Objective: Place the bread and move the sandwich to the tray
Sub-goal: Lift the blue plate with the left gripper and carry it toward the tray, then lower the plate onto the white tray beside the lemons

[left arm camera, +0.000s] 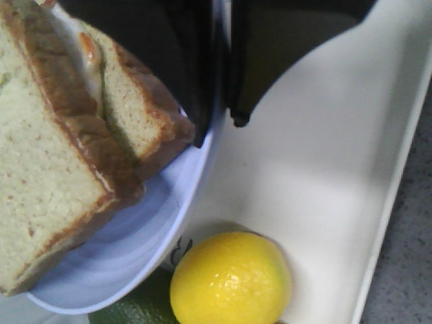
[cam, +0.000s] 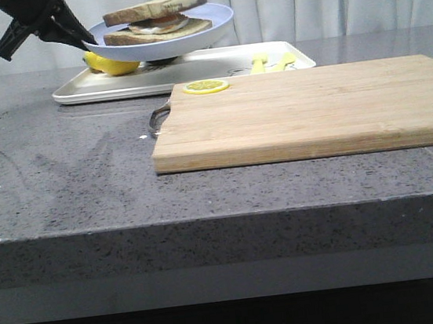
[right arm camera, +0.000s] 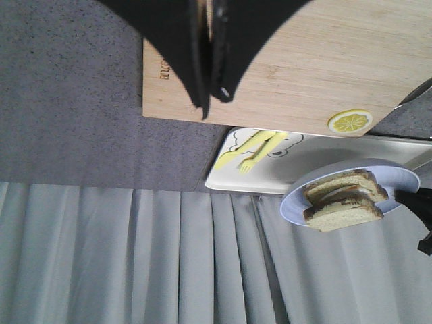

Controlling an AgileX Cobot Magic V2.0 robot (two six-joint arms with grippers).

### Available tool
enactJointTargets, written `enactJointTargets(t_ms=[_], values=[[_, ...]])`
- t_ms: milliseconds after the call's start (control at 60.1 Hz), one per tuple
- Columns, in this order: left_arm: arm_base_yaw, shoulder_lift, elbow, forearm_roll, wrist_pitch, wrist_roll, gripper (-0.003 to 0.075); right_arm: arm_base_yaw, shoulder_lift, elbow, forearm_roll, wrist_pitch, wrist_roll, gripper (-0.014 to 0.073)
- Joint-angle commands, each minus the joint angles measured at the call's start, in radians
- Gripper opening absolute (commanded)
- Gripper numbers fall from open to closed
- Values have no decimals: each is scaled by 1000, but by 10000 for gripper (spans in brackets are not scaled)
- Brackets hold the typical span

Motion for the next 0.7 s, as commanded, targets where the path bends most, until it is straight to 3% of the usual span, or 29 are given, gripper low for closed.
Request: enactJointTargets(t_ms=[0, 682], values=[[-6, -79, -43, -74, -72, -20, -18, -2, 4, -25, 2, -84, 0, -60], [14, -63, -43, -104, -74, -20, -5, -2, 4, -25, 2, -84, 0, -60]])
